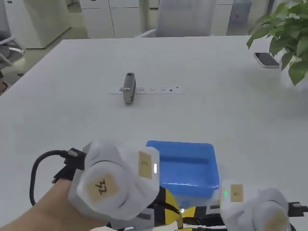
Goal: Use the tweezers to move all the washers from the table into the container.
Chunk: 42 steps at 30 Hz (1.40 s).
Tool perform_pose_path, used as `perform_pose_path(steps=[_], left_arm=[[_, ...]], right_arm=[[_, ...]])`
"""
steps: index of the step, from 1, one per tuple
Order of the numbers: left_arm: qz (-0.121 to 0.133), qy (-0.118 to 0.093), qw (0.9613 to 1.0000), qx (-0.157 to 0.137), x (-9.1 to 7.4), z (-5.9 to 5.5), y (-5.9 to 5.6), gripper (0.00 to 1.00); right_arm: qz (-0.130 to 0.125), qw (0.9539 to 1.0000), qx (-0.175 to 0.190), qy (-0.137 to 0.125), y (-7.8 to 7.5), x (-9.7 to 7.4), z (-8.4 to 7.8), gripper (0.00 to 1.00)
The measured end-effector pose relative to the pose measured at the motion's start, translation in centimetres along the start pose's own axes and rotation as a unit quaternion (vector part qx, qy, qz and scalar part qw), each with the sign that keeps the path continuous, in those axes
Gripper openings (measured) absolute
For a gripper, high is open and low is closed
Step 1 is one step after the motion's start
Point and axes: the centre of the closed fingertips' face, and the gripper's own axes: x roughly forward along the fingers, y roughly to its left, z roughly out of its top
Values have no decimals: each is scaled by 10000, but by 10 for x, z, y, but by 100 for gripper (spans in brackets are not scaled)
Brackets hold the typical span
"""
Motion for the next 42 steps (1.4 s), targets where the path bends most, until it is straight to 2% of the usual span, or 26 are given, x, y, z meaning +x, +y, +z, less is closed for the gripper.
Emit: perform_pose_path(steps=[3, 4, 8, 11, 16, 19, 20, 21, 22, 24, 25, 26, 27, 28, 29, 30, 31, 33, 36, 38, 39, 40, 42], left_arm=[[-66, -14, 10000, -47, 1, 1, -1, 0], [-85, 45, 9999, -48, 2, 0, -2, 0], [-167, 18, 9998, -109, 3, 2, -3, 0], [-202, 25, 9996, -183, 4, 2, -2, 0], [-266, 139, 9994, -149, 4, 1, -2, 0], [-292, 105, 9992, -237, 6, 2, -3, 0], [-262, 75, 9993, -262, 7, 2, -2, 0], [-253, 57, 9993, -260, 7, 2, -2, 0], [-192, -4, 9992, -345, 9, 2, -1, 0], [67, -120, 9982, -591, 8, 2, 5, 6], [279, -341, 9953, -858, 6, 4, 8, 12], [377, -680, 9898, -1195, 2, 9, 8, 20], [444, -876, 9850, -1418, -1, 10, 7, 25], [629, -1146, 9757, -1760, -6, 10, 8, 29], [778, -1283, 9695, -1937, -9, 7, 9, 34], [925, -1348, 9645, -2073, -12, 3, 9, 39], [1138, -1395, 9569, -2279, -16, -5, 8, 43], [1431, -1446, 9486, -2425, -20, -15, 3, 54], [1706, -1605, 9366, -2605, -24, -20, -2, 65], [1929, -1749, 9259, -2738, -26, -23, -4, 69], [2048, -1860, 9186, -2820, -27, -23, -3, 70], [2116, -1934, 9145, -2854, -27, -23, -3, 72], [2310, -2095, 9029, -2958, -29, -24, 0, 75]], right_arm=[[20, 9999, 111, -43, 1, 0, -1, 7], [50, 9999, 130, -28, 2, 0, -2, 8], [37, 10000, 70, -8, 4, -1, -2, 7], [54, 9999, 155, -24, 3, -2, -1, 8], [55, 9999, 22, -162, 8, -12, 19, 13], [-38, 9999, -122, -12, 6, -14, 18, 7], [-54, 9995, -238, 214, 5, -13, 10, 5], [-68, 9998, -106, 159, 5, -10, 11, 5], [-62, 9997, -114, 212, 5, -8, 8, 4], [-26, 9995, -161, 266, 6, -8, 5, 3], [-53, 9995, -180, 249, 4, -9, 6, 3], [-55, 9996, -115, 254, 3, -9, 6, 3], [-59, 9997, -73, 243, 3, -9, 6, 2], [-108, 9998, 35, 192, 1, -9, 6, 2], [-113, 9997, 150, 143, 1, -9, 6, 2], [-137, 9994, 296, 93, 0, -10, 6, 2], [-174, 9985, 521, 35, -2, -11, 6, 2], [-203, 9959, 885, -65, -7, -12, 6, 2], [-179, 9928, 1166, -193, -10, -14, 7, 2], [-109, 9902, 1352, -337, -10, -17, 11, 2], [-110, 9890, 1416, -416, -12, -20, 14, 2], [-110, 9880, 1468, -467, -13, -22, 17, 2], [-86, 9856, 1583, -584, -15, -27, 24, 3]])
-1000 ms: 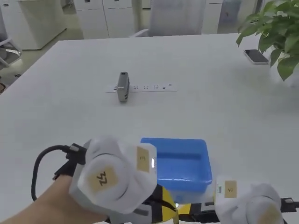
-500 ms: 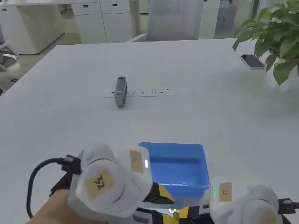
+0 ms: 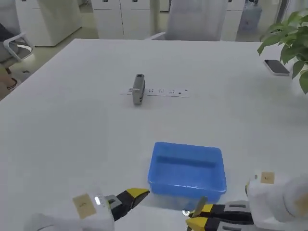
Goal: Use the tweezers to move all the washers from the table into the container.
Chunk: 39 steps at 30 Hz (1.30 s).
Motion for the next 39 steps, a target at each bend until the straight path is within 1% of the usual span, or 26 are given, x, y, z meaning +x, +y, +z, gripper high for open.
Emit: perform_pose_path(steps=[1, 2, 3, 5, 6, 7, 8, 9, 11, 12, 13, 15, 16, 17, 18, 19, 20, 23, 24, 28, 32, 37, 38, 39], left_arm=[[114, -103, 9998, -97, 0, 2, 3, 76], [195, -149, 9996, -141, 0, 2, 5, 78], [214, -168, 9996, -63, 0, 2, 6, 80], [494, -201, 9980, 328, -2, 5, 15, 84], [571, -336, 9969, 427, -4, 10, 17, 85], [549, -460, 9965, 422, -4, 14, 15, 87], [507, -568, 9965, 345, -5, 17, 12, 88], [502, -577, 9965, 329, -5, 18, 13, 90], [557, -748, 9954, 232, -7, 23, 16, 92], [593, -784, 9950, 193, -9, 24, 18, 92], [631, -846, 9943, 144, -10, 25, 20, 92], [690, -1068, 9919, -31, -13, 32, 24, 93], [691, -1097, 9915, -60, -14, 32, 24, 94], [687, -1196, 9904, -128, -15, 35, 25, 94], [686, -1228, 9899, -156, -16, 36, 25, 95], [683, -1252, 9896, -189, -16, 36, 26, 94], [676, -1245, 9897, -213, -16, 36, 26, 94], [660, -1215, 9900, -261, -15, 35, 26, 93], [652, -1209, 9902, -253, -15, 34, 25, 93], [667, -1181, 9906, -204, -15, 34, 26, 92], [653, -1133, 9911, -238, -14, 32, 26, 91], [661, -1108, 9914, -236, -14, 31, 26, 90], [664, -1092, 9915, -242, -14, 31, 26, 90], [670, -1091, 9915, -238, -14, 30, 27, 90]], right_arm=[[7, 10000, 48, -35, 0, -2, 3, 3], [6, 9999, 104, -89, 0, -4, 8, 3], [0, 9998, 128, -124, -1, -6, 11, 3], [-51, 9997, 142, -175, -2, -11, 19, 3], [-101, 9997, 125, -191, -5, -14, 23, 3], [-138, 9997, 108, -192, -8, -15, 26, 3], [-198, 9996, 90, -197, -13, -18, 29, 3], [-230, 9995, 79, -204, -15, -19, 31, 3], [-280, 9994, 59, -219, -21, -22, 36, 3], [-355, 9991, 50, -247, -26, -23, 40, 3], [-393, 9989, 53, -263, -29, -25, 43, 3], [-510, 9982, 42, -306, -37, -27, 49, 3], [-620, 9976, 24, -313, -45, -28, 52, 3], [-693, 9971, 25, -302, -50, -28, 53, 3], [-760, 9967, 31, -294, -54, -28, 54, 3], [-897, 9955, -6, -291, -62, -28, 56, 3], [-981, 9948, -25, -269, -68, -28, 56, 3], [-1171, 9929, -65, -213, -84, -24, 55, 3], [-1259, 9919, -118, -114, -91, -22, 51, 3], [-1478, 9889, -151, 88, -110, -13, 39, 3], [-1544, 9877, -167, 200, -119, -6, 32, 3], [-1606, 9860, -289, 350, -122, -3, 24, 3], [-1612, 9859, -284, 356, -122, -3, 24, 3], [-1624, 9861, -245, 266, -120, -4, 27, 3]])
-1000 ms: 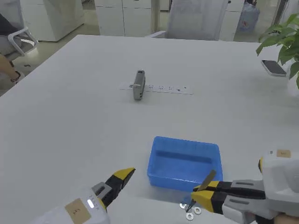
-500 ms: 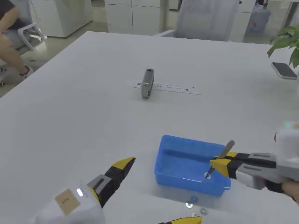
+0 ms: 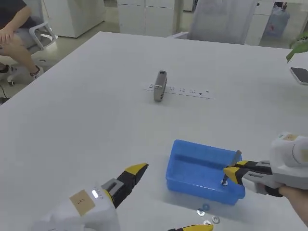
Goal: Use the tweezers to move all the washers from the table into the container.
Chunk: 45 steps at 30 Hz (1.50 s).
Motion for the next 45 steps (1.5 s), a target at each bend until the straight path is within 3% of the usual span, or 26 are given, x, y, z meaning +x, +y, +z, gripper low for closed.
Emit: perform_pose_path(steps=[11, 18, 24, 30, 39, 45], left_arm=[[-14, 84, 10000, -46, 0, -3, 0, 88], [-18, 110, 9999, -37, 0, -4, 0, 88], [-52, 173, 9998, -34, 1, -7, -1, 86], [-84, 235, 9997, -9, 2, -9, -2, 86], [-103, 311, 9995, 15, 2, -12, -3, 85], [-105, 372, 9992, 41, 2, -14, -3, 84]], right_arm=[[17, 9996, 65, -270, 6, -17, 15, 3], [173, 9985, 124, -498, 23, -32, 23, 3], [465, 9966, 234, -644, 42, -44, 31, 3], [793, 9947, 375, -538, 64, -43, 18, 3], [810, 9958, 414, -134, 70, -29, -20, 3], [795, 9959, 431, -5, 74, -26, -29, 4]])
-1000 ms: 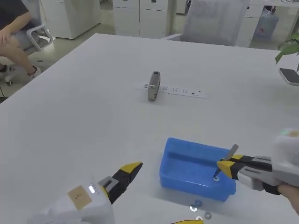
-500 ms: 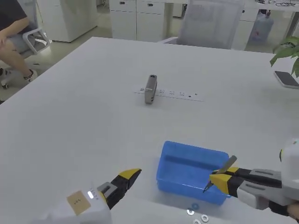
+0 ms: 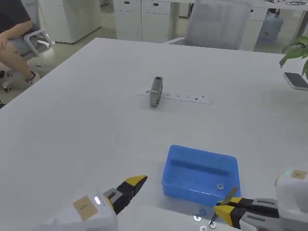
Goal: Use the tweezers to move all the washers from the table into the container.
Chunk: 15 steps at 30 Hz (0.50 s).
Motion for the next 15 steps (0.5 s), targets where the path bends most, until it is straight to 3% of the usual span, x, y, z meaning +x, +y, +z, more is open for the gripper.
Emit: perform_pose_path(steps=[6, 15], left_arm=[[-2, -9, 10000, -5, 0, 0, 0, 84], [3, 35, 10000, 27, 0, -1, 0, 84]], right_arm=[[-32, 10000, -31, 38, -6, 0, -4, 4], [-17, 9997, -213, 124, 0, -2, -6, 4]])
